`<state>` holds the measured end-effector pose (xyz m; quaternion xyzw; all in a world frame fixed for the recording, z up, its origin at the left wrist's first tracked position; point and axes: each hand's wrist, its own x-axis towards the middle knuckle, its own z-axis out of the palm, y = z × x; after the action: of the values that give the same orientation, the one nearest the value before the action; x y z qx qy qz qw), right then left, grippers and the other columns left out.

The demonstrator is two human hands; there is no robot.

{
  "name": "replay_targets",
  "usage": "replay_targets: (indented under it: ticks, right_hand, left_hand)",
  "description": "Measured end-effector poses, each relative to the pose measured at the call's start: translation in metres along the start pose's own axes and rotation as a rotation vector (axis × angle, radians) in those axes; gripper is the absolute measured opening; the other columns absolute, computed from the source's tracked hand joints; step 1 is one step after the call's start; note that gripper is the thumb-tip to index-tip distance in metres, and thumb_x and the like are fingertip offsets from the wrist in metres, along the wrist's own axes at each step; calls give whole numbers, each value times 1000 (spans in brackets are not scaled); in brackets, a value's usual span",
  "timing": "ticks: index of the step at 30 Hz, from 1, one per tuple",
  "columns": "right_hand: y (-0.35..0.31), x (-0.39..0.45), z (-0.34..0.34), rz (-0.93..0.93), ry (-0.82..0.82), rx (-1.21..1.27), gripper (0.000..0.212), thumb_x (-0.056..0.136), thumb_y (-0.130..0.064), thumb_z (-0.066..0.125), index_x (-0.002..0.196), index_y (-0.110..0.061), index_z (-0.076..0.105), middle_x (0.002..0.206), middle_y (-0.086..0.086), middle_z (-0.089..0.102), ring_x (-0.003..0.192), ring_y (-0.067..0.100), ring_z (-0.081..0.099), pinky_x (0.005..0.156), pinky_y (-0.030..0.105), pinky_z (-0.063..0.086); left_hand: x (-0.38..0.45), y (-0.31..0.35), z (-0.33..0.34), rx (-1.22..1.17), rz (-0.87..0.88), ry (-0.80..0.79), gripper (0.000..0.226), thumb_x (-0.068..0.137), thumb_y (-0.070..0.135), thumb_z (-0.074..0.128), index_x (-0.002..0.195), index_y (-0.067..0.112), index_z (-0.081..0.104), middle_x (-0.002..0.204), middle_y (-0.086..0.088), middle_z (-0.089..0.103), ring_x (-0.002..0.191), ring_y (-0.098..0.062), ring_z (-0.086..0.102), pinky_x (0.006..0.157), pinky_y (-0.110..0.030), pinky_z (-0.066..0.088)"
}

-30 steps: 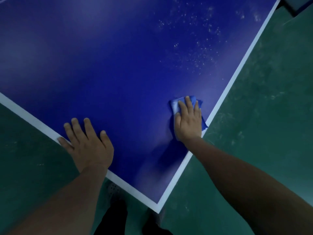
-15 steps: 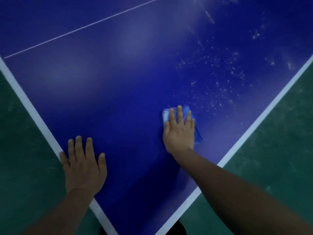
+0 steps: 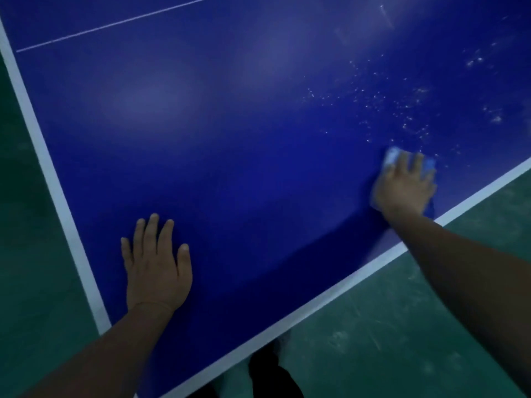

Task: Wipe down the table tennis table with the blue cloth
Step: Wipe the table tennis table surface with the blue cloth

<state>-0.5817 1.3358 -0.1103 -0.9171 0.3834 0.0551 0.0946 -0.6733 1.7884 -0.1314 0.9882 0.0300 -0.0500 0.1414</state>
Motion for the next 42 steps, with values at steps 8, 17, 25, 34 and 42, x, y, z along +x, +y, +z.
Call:
replay_targets:
  ticks: [8,17,25,34,42]
  right_hand:
    - [-75,-119,38,-360,60,-27,53,102,-26,33,154,-14,35,163,18,23,147,50,18,117,62,20]
    - [55,-79,32,-582,-25,-259,56,105,-41,17,151,-19,40,162,13,29,147,46,21,113,60,26]
    - [9,-33,16,-154,31,-160,61,102,-40,9,160,-20,17,167,11,11,152,42,8,120,58,15]
    - [23,-106,23,-1040,-103,-207,51,105,-44,29,151,-25,42,162,6,32,147,40,26,117,59,26]
    - [-3,-68,8,-663,-174,-216,62,103,-53,8,157,-28,26,167,5,15,152,41,11,122,55,14]
  left_hand:
    - [0,2,-4,6,-21,-24,69,98,48,21,153,10,35,165,-10,19,155,-22,2,125,-50,-4]
    - [0,4,-4,-3,-13,-17,66,97,45,24,152,9,36,165,-11,19,155,-24,3,125,-50,-5]
    - [0,2,-2,17,-10,-20,68,97,46,22,153,9,35,165,-11,18,155,-24,3,124,-52,-2]
    - [-1,5,-2,27,-15,5,66,97,45,22,151,10,36,164,-11,21,154,-26,7,125,-52,-1]
    - [-1,9,-5,70,-26,-14,68,96,47,24,146,5,44,159,-18,30,151,-34,16,123,-58,6]
